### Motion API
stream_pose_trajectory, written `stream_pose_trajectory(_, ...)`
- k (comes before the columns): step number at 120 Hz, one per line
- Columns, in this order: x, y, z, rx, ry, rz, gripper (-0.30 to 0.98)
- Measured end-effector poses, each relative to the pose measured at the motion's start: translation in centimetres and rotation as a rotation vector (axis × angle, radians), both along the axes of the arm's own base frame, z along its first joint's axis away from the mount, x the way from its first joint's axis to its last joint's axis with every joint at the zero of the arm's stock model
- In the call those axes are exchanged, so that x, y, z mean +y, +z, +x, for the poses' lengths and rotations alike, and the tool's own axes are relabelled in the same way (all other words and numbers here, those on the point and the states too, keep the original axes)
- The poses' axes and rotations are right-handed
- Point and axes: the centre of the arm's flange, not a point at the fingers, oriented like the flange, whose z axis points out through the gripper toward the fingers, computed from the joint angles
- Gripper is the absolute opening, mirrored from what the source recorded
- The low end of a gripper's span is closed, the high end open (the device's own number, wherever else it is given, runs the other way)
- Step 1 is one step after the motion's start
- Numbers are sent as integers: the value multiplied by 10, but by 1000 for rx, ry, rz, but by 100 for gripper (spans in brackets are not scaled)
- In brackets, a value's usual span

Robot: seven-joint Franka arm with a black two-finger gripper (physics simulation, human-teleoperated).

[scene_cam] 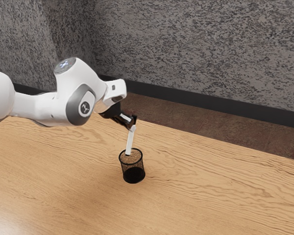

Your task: Put the marker into the pen holder.

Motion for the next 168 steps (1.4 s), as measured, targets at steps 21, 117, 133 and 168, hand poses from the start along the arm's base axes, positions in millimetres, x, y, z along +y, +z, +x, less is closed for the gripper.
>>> stream_pose_trajectory(21,16,-17,7,-11,-2,18,-10)
stream_pose_trajectory(117,-11,-31,-8,-124,-127,84,-10)
stream_pose_trajectory(133,-23,-27,-12,-181,-147,97,-10)
stream_pose_trajectory(168,-2,-34,-18,-203,-97,98,-9)
